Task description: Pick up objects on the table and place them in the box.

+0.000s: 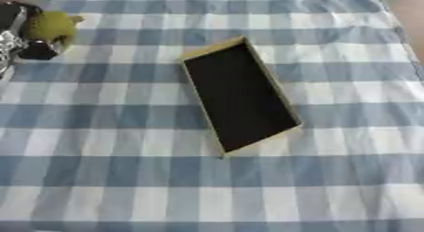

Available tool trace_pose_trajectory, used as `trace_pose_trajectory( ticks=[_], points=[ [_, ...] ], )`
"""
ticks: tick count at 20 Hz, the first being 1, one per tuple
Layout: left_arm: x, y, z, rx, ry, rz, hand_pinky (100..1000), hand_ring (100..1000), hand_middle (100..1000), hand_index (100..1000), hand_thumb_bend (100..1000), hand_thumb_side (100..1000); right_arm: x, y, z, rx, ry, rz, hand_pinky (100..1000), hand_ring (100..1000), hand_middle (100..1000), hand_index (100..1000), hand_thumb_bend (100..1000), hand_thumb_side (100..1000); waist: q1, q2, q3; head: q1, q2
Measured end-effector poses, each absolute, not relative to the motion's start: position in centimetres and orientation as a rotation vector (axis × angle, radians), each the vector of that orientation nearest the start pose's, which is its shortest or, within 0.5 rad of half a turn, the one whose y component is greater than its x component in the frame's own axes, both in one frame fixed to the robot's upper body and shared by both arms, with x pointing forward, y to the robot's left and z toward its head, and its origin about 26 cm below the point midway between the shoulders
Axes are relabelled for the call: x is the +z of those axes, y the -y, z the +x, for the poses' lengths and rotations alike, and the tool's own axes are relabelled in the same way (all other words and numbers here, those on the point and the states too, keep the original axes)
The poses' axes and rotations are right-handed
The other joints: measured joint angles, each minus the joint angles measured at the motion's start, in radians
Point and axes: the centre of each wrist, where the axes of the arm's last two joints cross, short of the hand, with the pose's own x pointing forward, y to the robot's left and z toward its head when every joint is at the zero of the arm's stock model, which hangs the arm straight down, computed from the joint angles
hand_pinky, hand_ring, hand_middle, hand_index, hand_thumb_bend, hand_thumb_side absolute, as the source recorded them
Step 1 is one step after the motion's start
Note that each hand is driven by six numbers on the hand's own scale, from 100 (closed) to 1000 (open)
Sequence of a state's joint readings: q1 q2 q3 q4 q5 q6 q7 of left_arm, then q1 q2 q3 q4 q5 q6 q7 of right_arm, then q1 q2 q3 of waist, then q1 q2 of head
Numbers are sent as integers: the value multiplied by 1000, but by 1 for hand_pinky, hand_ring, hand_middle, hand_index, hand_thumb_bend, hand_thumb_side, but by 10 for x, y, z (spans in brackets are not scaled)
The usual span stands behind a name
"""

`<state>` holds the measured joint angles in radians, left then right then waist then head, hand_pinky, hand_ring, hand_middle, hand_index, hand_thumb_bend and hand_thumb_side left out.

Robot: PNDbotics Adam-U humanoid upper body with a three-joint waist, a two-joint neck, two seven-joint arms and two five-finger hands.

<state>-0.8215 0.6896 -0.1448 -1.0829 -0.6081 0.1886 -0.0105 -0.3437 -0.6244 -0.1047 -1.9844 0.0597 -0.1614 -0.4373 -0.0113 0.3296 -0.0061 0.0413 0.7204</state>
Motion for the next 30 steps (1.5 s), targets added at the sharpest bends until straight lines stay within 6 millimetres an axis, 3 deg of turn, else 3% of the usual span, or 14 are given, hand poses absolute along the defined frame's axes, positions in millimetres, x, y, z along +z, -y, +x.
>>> trace_pose_trajectory(
  ticks=[5,12,23,30],
  points=[
    [262,-336,438,-863,1661,1260,436,483,470,654,140,100,257,321,296,-177,-3465,953,796,661,650,694,100,602,0,-2,2,-3,0],
    [278,-278,424,-1058,1940,1180,454,494,480,664,170,100,257,320,296,-181,-3465,949,796,661,649,694,100,602,2,-4,2,-4,0],
    [276,-164,379,-1487,2213,824,464,500,487,673,171,100,259,320,297,-183,-3462,934,796,661,649,694,100,604,9,-4,-6,-3,3],
    [264,-127,374,-1589,2133,700,473,503,491,674,169,100,259,319,297,-193,-3466,927,797,661,649,694,100,606,9,-4,-7,-1,8]
  ],
)
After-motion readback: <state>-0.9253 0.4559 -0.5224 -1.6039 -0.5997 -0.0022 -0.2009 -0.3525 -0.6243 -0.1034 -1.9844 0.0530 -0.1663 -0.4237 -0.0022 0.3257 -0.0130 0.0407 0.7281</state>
